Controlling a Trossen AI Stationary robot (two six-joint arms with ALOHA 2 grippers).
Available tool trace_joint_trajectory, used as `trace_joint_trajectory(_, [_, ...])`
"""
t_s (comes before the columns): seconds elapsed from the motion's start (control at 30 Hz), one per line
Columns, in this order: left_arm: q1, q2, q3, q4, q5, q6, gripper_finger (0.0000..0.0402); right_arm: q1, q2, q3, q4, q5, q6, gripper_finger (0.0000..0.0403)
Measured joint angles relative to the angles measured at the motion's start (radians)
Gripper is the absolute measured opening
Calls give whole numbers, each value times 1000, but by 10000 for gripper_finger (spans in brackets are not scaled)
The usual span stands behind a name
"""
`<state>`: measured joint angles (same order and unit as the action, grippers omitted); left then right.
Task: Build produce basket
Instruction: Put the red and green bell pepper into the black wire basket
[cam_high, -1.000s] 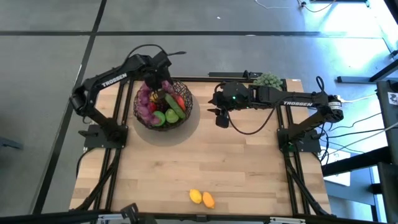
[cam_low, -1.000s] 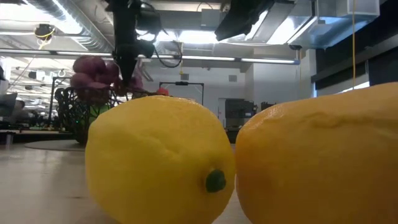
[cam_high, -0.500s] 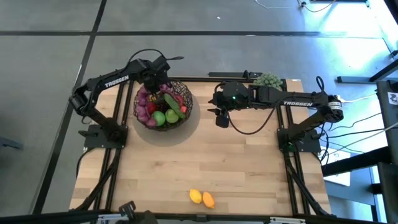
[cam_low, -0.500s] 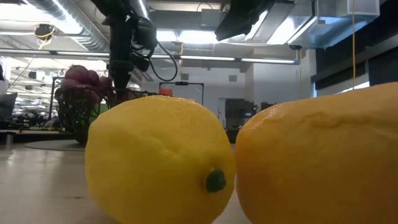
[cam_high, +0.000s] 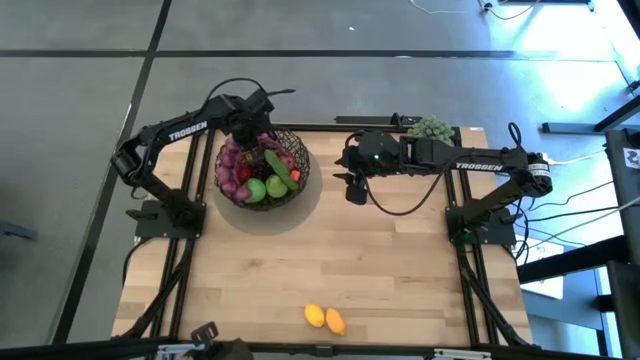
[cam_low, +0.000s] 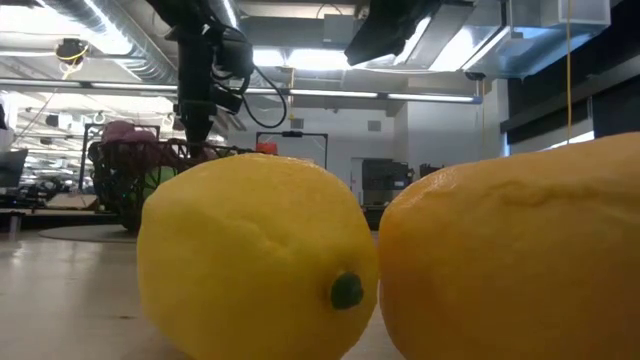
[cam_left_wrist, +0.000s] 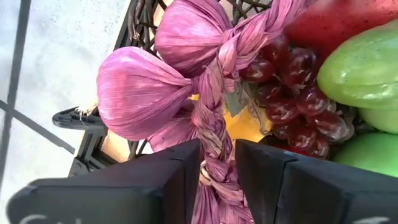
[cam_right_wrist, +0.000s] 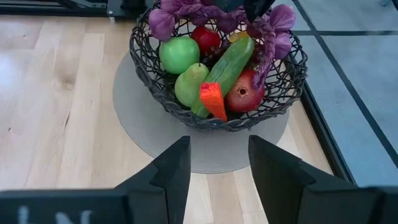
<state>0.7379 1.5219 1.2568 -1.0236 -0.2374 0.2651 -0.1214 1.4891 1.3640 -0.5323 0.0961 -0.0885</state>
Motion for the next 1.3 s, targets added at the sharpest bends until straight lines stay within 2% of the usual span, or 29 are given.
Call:
trace_joint_trajectory(0.23, [-26,0,55,-71,-104,-20,91,0,0,0,0,41,5,156])
trace_joint_trajectory(0.43, [-50,0,161,-176,-113,-46,90,-8,-1,0,-23,41,85,156])
trace_joint_trajectory(0.57, [-84,0,234,-219,-109,-142,90,-41,-27,2,-92,51,190,156])
trace_joint_trajectory(0.73, [-146,-15,315,-235,-56,-216,90,-95,-76,83,-309,92,321,156])
trace_joint_trajectory(0.83, [-207,-34,345,-230,-50,-256,90,-120,-81,148,-449,82,311,156])
trace_joint_trajectory(1.03, [-358,-87,356,-233,-22,-358,90,-124,-80,190,-607,-72,203,156])
trace_joint_trajectory(1.17, [-449,-109,356,-232,-26,-461,90,-163,-69,176,-613,-66,380,156])
trace_joint_trajectory(1.3, [-525,-122,354,-228,-37,-515,90,-214,-21,169,-582,-61,402,156])
